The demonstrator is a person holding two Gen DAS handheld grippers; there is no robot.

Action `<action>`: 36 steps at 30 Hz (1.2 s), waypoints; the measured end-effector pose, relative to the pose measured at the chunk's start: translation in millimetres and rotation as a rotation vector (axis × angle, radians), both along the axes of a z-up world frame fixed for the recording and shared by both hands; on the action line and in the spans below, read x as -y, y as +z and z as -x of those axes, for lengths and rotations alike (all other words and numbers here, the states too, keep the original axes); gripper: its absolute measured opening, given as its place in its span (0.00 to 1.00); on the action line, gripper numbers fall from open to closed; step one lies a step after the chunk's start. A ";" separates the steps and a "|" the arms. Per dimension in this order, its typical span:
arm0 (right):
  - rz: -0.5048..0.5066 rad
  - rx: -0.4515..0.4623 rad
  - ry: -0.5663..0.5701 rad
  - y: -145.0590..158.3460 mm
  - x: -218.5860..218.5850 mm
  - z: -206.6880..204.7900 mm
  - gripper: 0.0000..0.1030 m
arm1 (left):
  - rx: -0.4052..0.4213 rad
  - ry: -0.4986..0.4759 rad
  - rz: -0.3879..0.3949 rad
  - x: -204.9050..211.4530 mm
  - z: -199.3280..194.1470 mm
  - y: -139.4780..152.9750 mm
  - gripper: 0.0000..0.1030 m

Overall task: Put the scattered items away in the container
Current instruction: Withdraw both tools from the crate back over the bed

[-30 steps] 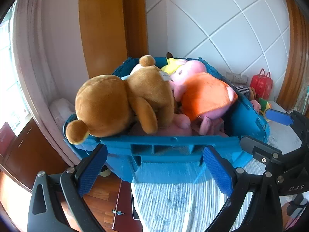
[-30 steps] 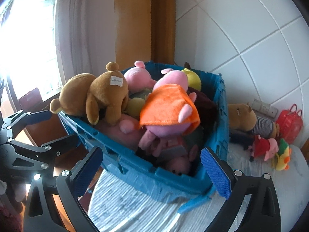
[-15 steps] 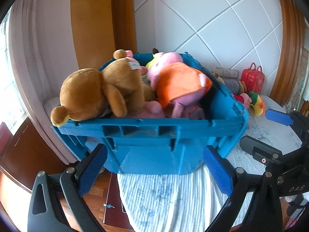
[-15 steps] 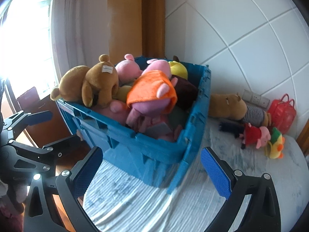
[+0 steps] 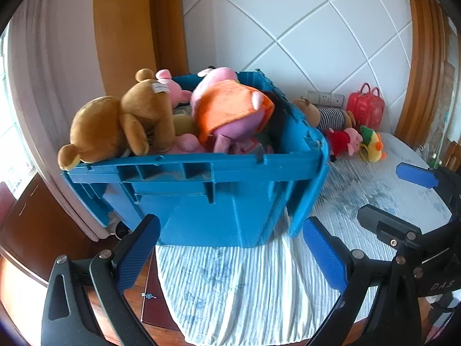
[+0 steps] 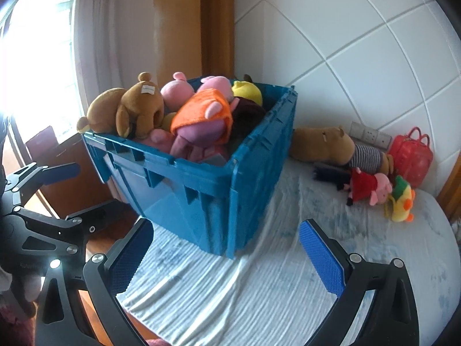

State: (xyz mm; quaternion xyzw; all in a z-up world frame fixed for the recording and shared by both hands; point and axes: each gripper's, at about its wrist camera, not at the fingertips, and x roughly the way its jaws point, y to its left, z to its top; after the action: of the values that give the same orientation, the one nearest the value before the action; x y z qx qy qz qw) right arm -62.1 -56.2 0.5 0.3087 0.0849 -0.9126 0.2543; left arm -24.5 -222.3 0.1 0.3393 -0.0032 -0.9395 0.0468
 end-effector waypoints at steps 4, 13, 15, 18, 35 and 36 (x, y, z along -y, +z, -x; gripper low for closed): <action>0.002 0.005 -0.047 -1.7 -15.0 -0.6 1.00 | 0.003 -0.047 0.011 -12.5 7.3 -0.2 0.98; -0.049 0.024 -0.263 -0.7 -64.7 1.7 1.00 | 0.013 -0.279 -0.044 -58.2 41.7 -2.8 0.98; -0.045 0.029 -0.317 -0.9 -80.5 -0.7 1.00 | 0.020 -0.321 -0.047 -74.4 46.5 -6.6 0.98; -0.048 0.047 -0.393 -5.9 -104.1 -5.5 1.00 | 0.032 -0.384 -0.051 -98.6 53.6 -12.2 0.98; -0.050 0.059 -0.421 -7.3 -272.9 13.1 1.00 | 0.058 -0.354 -0.047 -260.3 77.4 -24.8 0.98; -0.051 0.057 -0.419 -7.0 -283.6 14.5 1.00 | 0.064 -0.350 -0.052 -267.5 78.1 -26.1 0.98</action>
State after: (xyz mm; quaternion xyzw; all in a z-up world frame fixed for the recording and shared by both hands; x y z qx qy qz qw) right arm -76.7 227.5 -6.5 0.3514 0.0349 -0.9340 0.0535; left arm -102.6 45.2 -26.0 0.3642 -0.0394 -0.9219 -0.1263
